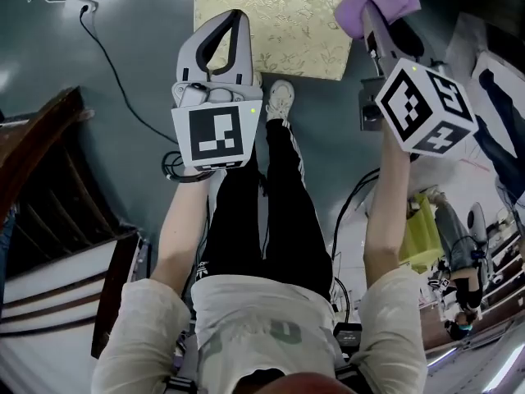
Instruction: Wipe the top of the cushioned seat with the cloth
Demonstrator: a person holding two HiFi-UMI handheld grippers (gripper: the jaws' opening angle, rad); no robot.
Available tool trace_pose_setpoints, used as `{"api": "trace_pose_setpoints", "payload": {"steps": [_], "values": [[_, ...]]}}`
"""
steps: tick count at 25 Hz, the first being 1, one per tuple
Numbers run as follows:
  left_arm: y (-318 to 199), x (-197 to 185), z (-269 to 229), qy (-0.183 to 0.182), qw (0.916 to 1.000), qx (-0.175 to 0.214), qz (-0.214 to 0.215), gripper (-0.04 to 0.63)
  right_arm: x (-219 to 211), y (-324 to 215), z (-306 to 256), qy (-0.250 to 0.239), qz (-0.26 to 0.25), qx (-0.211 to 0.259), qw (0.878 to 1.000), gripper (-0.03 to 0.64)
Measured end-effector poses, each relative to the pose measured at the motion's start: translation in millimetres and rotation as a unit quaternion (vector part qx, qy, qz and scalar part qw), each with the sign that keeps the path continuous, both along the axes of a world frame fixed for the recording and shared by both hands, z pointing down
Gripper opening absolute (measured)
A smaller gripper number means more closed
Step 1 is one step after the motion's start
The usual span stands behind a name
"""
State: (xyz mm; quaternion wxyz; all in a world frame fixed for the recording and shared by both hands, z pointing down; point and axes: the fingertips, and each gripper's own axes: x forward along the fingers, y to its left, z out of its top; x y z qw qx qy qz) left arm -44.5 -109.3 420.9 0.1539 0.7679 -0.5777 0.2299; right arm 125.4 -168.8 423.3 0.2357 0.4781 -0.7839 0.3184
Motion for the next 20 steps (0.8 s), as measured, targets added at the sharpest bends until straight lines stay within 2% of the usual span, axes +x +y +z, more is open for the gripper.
{"api": "trace_pose_setpoints", "payload": {"steps": [5,8,11,15,18,20], "values": [[6.9,-1.9,-31.1,0.003,0.9999,0.009,-0.011,0.006,-22.3,32.8,-63.5,-0.004,0.010,0.073,0.997,0.091],[6.0,0.2,-48.7,0.002,0.9994,0.035,-0.009,0.006,-31.3,46.2,-81.6,0.002,0.002,0.093,0.996,0.091],[9.9,-2.2,-56.5,0.003,0.9991,0.040,-0.011,0.006,-41.4,54.3,-88.2,0.004,-0.014,0.098,0.995,0.091],[16.4,-12.3,-54.9,0.001,0.9990,0.035,-0.026,0.006,-64.3,57.1,-78.7,-0.006,-0.047,0.084,0.995,0.091],[19.7,-28.2,-50.3,-0.007,0.9986,0.037,-0.039,0.006,-105.1,58.9,-44.9,-0.048,-0.097,0.035,0.994,0.091],[26.2,-42.9,-44.1,-0.015,0.9981,0.031,-0.050,0.006,-141.7,63.1,-10.4,-0.078,-0.131,-0.010,0.988,0.091]]}}
